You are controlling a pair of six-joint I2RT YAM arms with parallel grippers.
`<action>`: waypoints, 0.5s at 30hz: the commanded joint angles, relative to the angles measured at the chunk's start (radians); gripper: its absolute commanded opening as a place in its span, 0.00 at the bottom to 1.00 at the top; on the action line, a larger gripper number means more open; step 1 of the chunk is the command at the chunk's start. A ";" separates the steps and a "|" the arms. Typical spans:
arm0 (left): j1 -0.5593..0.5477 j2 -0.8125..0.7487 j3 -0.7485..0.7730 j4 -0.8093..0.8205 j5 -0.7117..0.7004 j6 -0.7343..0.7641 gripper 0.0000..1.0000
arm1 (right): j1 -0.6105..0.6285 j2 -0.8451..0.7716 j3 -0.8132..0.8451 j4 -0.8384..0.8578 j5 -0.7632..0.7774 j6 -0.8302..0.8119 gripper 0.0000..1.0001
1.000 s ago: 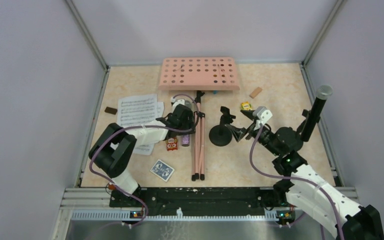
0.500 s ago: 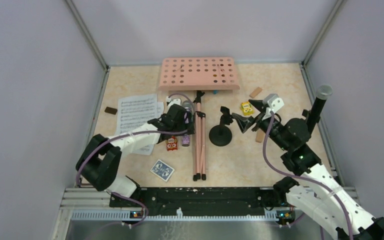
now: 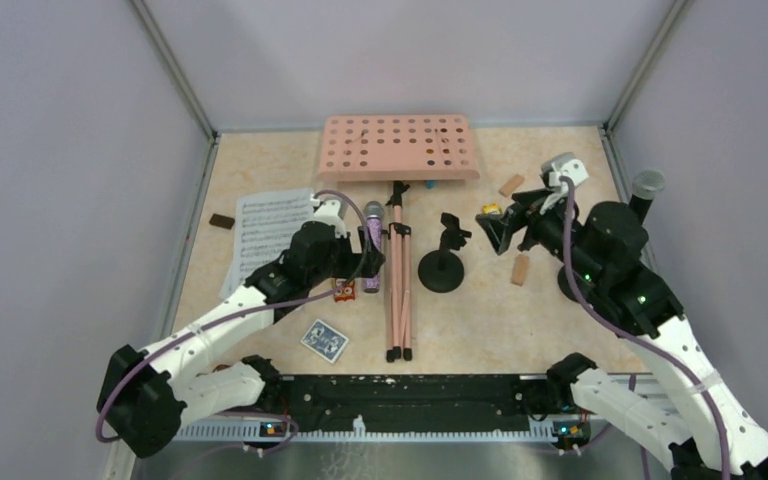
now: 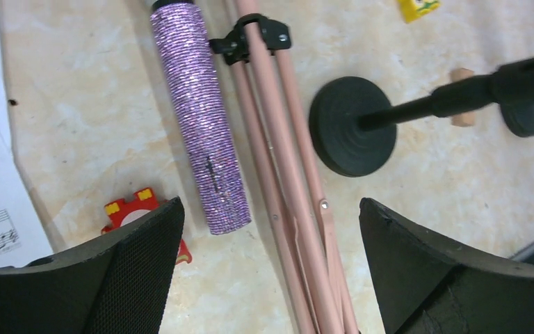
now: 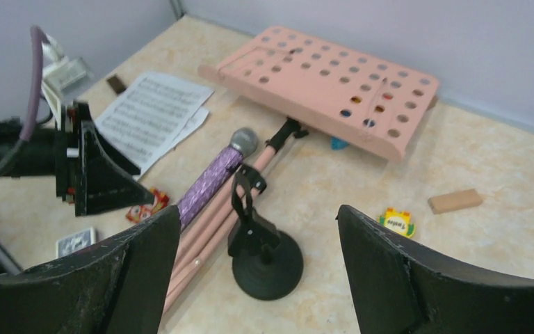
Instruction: Pack up the instrument practice props
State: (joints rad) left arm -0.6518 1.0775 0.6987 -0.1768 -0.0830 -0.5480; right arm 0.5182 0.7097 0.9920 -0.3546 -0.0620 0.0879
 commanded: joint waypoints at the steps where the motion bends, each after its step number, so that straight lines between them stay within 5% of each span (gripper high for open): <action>1: -0.005 -0.068 -0.038 0.091 0.106 0.056 0.98 | -0.007 0.139 0.055 -0.135 -0.193 -0.064 0.82; 9: -0.005 -0.145 -0.074 0.053 0.092 0.072 0.99 | -0.005 0.274 0.021 0.060 -0.371 -0.077 0.82; 15: -0.006 -0.172 -0.095 0.050 0.091 0.072 0.99 | 0.000 0.352 0.013 0.076 -0.302 -0.076 0.68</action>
State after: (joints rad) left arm -0.6556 0.9340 0.6212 -0.1432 0.0032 -0.4911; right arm 0.5186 1.0264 1.0058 -0.3412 -0.3683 0.0261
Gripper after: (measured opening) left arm 0.987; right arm 0.727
